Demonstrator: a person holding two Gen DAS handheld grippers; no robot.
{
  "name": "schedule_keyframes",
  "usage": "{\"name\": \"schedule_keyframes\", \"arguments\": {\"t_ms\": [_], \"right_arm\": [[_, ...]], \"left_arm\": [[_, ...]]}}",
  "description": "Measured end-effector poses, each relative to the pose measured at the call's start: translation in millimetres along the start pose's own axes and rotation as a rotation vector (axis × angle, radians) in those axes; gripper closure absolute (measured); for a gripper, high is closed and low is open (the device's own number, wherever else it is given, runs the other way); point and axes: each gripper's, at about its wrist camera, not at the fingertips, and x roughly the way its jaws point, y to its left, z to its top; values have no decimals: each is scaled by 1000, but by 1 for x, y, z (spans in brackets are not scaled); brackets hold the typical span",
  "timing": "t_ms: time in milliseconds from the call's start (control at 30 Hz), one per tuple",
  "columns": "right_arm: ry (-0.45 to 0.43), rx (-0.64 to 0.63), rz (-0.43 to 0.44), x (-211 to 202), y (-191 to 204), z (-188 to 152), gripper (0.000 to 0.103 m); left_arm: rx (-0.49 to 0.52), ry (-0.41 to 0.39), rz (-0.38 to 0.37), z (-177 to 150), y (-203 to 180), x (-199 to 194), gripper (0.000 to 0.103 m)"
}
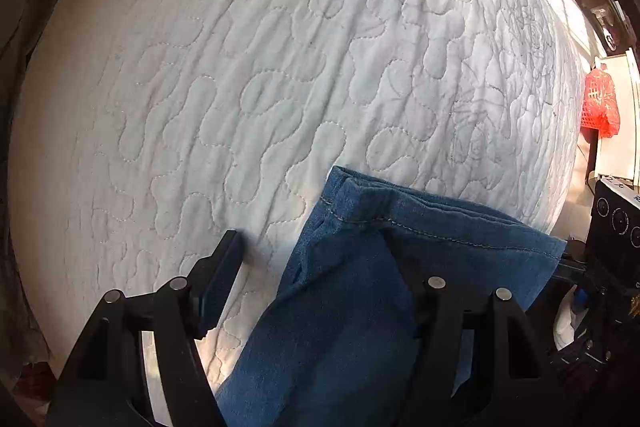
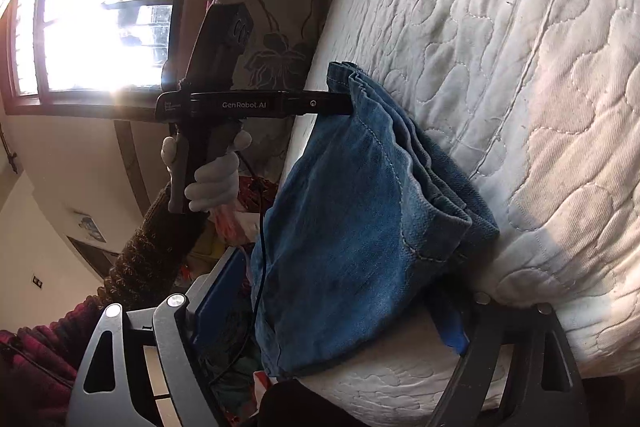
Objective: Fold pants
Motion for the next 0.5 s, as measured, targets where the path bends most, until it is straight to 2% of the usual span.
{"name": "schedule_keyframes", "arguments": {"t_ms": [67,133,167,233,300,367,400,433,467,500], "right_arm": [[-2,14,16,0,2,-1,4],[-6,33,-1,1,3,-1,3],[-11,49,4,2,4,1,2],[-30,95,27,1,1,1,5],[-44,131,27,-3,-8,2,14],[-44,160,6,-7,-16,0,37],[-46,177,-5,-9,-21,-1,53],[-46,199,-19,-10,-26,-2,62],[-45,218,-30,-11,-30,-2,80],[-45,231,-43,-12,-35,-3,87]], "left_arm": [[0,-15,4,-3,-4,-1,37],[0,-31,-10,-5,-12,-4,38],[1,-35,-42,-6,-20,-5,44],[33,-64,-36,-6,-44,-8,48],[71,-77,10,-3,-61,-2,47],[12,-90,-24,-2,-59,-3,48],[-24,-105,-41,-3,-57,-4,50],[-51,-115,-50,-5,-57,-6,56],[-69,-126,-50,-9,-59,-7,64],[-84,-134,-51,-14,-60,-8,70]]}}
